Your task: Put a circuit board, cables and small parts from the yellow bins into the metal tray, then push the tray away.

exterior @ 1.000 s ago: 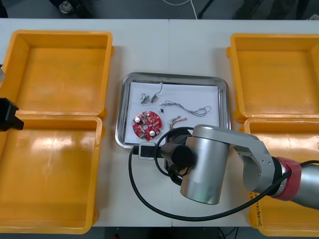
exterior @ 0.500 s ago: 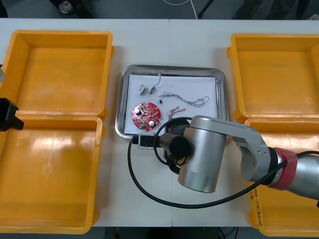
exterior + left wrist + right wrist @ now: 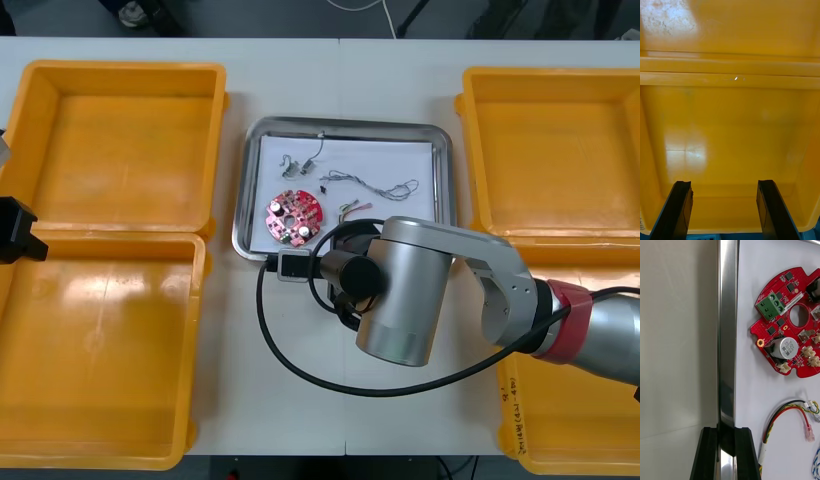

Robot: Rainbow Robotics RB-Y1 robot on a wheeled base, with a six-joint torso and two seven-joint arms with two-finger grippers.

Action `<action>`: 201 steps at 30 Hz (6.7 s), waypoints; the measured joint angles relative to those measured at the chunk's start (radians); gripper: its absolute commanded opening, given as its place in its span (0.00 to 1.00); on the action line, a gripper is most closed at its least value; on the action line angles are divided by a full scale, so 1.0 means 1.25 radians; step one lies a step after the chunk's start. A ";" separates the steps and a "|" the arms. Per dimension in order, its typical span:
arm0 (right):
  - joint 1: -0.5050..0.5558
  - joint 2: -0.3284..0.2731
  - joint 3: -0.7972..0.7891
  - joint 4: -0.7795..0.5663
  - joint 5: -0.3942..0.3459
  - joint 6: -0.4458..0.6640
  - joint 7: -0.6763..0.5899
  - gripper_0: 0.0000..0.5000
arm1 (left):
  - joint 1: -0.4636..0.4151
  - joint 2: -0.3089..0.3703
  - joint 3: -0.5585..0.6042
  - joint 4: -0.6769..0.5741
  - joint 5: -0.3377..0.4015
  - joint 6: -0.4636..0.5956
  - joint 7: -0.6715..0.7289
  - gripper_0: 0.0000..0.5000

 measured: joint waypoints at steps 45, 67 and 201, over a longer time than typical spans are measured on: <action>-0.105 0.000 0.000 0.254 0.051 -0.344 0.010 0.00 | 0.000 0.000 0.000 0.000 0.000 0.000 0.000 1.00; -0.146 0.000 0.000 0.332 0.027 -0.397 0.061 0.00 | 0.000 0.000 0.000 0.000 0.000 0.000 0.000 1.00; 0.532 -0.227 -1.050 -0.191 -0.456 0.354 -0.528 1.00 | 0.000 0.000 0.000 -0.001 0.001 0.000 0.000 1.00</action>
